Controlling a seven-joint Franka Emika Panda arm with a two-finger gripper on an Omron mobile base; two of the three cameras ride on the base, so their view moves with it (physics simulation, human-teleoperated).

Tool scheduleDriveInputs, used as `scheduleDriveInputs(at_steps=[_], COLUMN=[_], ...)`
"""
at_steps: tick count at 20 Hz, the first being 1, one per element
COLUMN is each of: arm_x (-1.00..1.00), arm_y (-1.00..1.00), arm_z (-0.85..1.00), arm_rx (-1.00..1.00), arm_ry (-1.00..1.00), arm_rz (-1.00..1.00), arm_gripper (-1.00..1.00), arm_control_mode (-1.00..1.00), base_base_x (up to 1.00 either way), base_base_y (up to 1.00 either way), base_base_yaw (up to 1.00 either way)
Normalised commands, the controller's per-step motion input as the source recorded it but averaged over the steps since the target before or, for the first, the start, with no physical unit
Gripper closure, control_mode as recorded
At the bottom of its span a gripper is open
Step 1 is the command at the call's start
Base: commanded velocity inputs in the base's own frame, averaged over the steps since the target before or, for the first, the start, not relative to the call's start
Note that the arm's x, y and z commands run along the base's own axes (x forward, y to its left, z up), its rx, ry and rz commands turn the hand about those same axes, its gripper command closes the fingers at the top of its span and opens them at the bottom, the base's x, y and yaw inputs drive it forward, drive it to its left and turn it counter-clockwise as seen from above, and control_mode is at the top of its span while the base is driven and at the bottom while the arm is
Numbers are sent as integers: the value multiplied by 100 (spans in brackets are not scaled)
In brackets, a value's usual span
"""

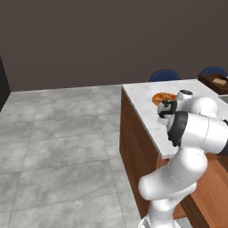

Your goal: Take the pizza cutter from the drawer on the right and place it on the dining counter for cutting.

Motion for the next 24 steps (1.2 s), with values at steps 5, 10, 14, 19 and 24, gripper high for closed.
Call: scheduleDriveInputs(at_steps=[5, 10, 14, 19, 24], arm_x=[52, 40, 35, 28, 10], arm_y=[-10, -23, -34, -29, -11], arm_z=[-11, -10, -8, -16, -27], arm_rx=[0, 0, 0, 0, 0], arm_ry=[0, 0, 0, 0, 0], arm_rz=[-2, -1, -1, 0, 0], arm_gripper=[100, 100, 100, 100, 100], arm_control_mode=[-100, -100, -100, -100, -100], base_base_x=[0, 0, 0, 0, 0], base_base_y=[0, 0, 0, 0, 0], base_base_yaw=[0, 0, 0, 0, 0])
